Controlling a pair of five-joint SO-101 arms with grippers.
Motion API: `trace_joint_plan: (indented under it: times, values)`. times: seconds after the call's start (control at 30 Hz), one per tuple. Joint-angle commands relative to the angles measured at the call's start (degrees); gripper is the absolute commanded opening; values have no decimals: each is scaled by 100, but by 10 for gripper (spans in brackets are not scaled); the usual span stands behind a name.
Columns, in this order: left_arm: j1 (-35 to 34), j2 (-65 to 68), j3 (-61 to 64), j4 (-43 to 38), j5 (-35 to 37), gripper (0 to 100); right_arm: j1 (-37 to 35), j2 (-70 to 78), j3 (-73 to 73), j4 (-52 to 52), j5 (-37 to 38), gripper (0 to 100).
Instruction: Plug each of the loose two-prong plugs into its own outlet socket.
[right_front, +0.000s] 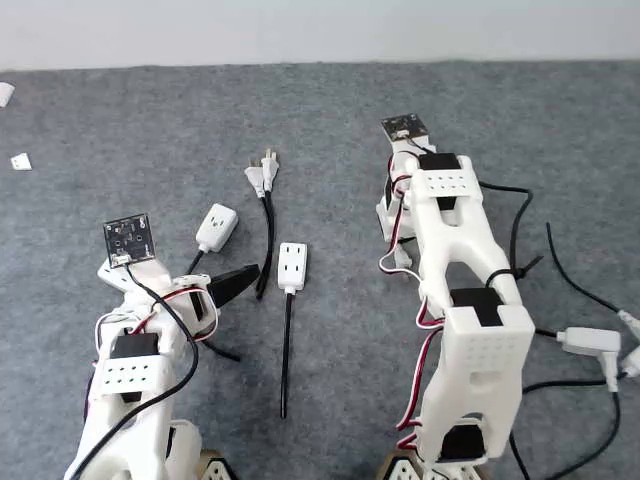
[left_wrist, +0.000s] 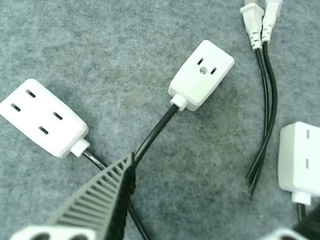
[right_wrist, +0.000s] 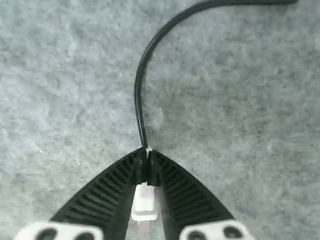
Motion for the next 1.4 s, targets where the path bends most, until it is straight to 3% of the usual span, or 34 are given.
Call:
trace_joint_plan:
  times: [0.0,0.27,0.63,0.83,1.37]
  values:
    - [-18,-123,-127,-123,-44,511,-180,-101,26,4,35,10]
    - [-26,-123,-127,-123,-44,511,-585,48,44,259,237,10]
    - [-35,-123,-127,-123,-44,511,-541,57,44,286,237,17]
    - [-35,-123,-127,-123,-44,511,-444,57,53,391,237,99]
    - [-44,-123,-127,-123,-44,511,-462,136,18,418,396,90]
